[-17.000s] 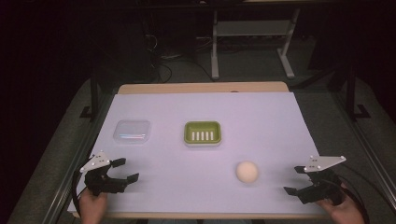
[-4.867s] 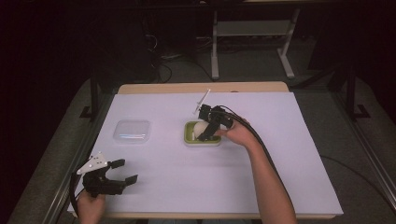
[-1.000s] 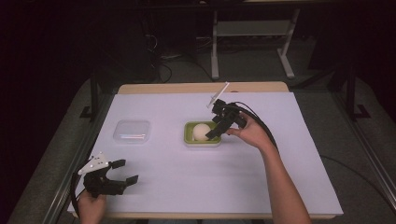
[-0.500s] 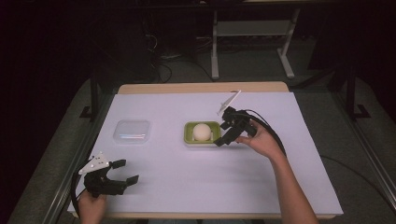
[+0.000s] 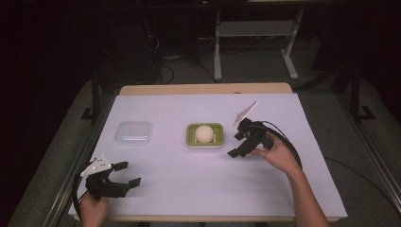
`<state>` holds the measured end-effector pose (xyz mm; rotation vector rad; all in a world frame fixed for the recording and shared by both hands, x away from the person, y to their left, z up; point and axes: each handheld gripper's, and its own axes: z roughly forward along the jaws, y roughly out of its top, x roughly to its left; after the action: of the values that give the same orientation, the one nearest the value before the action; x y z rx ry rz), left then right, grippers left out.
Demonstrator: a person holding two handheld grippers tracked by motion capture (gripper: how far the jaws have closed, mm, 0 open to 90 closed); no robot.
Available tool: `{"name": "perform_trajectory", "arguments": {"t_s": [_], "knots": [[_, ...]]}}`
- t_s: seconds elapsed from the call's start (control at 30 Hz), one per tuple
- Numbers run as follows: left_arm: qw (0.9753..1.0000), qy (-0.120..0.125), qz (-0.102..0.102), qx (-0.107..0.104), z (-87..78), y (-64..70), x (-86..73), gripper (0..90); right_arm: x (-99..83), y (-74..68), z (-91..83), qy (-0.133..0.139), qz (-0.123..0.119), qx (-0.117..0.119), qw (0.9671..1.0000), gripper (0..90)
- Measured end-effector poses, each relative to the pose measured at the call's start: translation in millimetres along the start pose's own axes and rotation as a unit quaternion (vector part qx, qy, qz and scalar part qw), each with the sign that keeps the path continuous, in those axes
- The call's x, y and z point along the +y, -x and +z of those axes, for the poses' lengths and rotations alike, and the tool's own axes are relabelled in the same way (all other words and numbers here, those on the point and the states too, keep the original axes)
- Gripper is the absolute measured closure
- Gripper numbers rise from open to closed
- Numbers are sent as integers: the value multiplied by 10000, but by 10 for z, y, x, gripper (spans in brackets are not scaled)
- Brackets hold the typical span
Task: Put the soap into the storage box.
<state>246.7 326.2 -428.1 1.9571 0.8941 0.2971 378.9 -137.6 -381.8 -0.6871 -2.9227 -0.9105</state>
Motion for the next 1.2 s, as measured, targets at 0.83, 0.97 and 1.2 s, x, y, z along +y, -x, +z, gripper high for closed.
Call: {"name": "perform_trajectory", "arguments": {"t_s": [0.83,0.97,1.2], "knots": [[10000,-57,36,-48,41,14,3,130,-608,-217,-127,199,385,-116,9990,192],[9999,-96,46,-37,41,15,3,130,-720,-251,-155,284,473,-126,9984,188],[9999,-119,50,-50,54,23,1,130,-953,-370,-161,308,581,-150,9977,192]]}}
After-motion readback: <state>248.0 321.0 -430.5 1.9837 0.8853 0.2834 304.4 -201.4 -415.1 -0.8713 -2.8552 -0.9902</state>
